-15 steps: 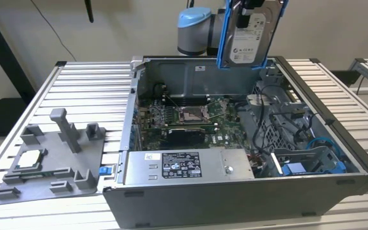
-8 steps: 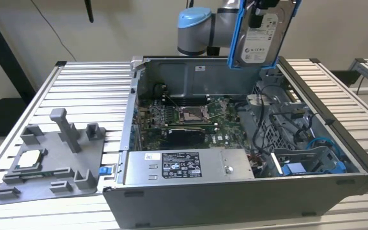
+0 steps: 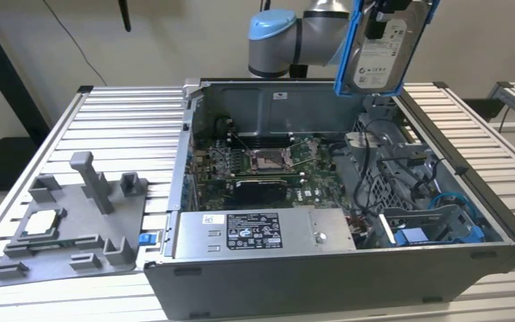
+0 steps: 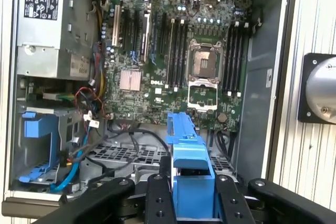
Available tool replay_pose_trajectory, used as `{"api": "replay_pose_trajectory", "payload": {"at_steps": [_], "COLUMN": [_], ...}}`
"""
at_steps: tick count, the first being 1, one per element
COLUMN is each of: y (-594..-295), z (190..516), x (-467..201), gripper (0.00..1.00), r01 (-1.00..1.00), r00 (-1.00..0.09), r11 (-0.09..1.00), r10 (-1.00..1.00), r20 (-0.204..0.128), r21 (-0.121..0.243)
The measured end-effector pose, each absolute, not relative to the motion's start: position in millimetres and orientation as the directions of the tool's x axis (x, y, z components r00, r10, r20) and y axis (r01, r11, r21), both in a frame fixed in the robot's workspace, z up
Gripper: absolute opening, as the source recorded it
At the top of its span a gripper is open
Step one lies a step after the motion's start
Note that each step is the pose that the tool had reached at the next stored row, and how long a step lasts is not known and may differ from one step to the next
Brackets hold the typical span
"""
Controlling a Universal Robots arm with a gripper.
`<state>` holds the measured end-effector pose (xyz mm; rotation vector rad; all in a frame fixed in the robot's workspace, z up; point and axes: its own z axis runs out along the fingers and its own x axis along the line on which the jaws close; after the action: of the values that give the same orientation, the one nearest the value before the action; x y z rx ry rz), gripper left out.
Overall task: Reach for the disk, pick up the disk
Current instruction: 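Pick up the disk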
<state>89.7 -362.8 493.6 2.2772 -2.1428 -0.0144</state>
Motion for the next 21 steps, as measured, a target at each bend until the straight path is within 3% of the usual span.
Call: {"api": "replay_pose_trajectory", "payload": {"at_steps": [21], "y": [-364], "z": [494], "x": [103], "gripper": [0.00], "r01": [-0.998], "r00": [0.060], "r11": [-0.060], "r10": [-0.998], "r20": [0.003], "r21": [0.017]}}
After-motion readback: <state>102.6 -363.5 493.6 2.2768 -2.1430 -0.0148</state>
